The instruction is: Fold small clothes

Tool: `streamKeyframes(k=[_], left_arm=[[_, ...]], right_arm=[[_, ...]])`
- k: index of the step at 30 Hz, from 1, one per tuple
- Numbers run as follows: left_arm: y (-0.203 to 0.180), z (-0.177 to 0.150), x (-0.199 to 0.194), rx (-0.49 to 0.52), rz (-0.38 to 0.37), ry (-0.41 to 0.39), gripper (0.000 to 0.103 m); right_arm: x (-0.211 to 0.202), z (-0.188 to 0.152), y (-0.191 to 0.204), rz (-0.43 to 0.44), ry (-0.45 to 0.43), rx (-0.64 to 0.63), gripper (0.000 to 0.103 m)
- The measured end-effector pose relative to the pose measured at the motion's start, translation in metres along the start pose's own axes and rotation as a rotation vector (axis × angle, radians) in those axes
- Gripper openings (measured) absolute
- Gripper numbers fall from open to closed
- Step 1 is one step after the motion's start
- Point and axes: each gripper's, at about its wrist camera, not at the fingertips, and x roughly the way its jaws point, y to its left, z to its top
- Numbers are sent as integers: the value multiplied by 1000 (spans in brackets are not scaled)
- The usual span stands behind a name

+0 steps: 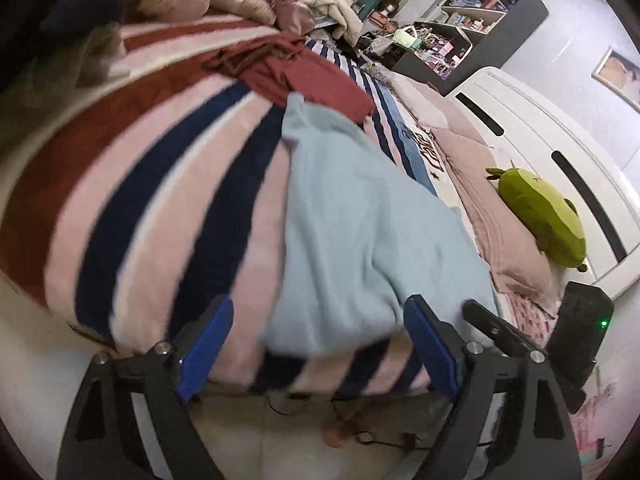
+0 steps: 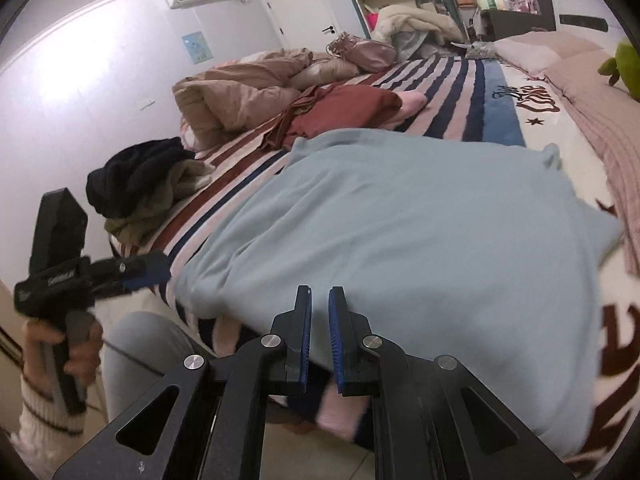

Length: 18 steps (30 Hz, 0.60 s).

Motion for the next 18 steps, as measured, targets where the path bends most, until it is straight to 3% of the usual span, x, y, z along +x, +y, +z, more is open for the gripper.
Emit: streamKeyframes(k=[6,10,12,15,18], left_arm=[[-8,-22,27,-54,-145,150,86],[-20,-25,51,-85,-183,187,85],[-25,-17,60,-120,-210,131,86],[-31,-3,62,-123,-189,-13,84],[-32,6,70,-107,-102,-51,64]], right_arm=[[25,-12,-5,-38,59,76,4],[21,-16,-16,0,41,144,0],[19,-17,-21,5,40,155,0],[13,-18,-26,-9,33,147,0],[8,-18,-31,-24,19,154,0]])
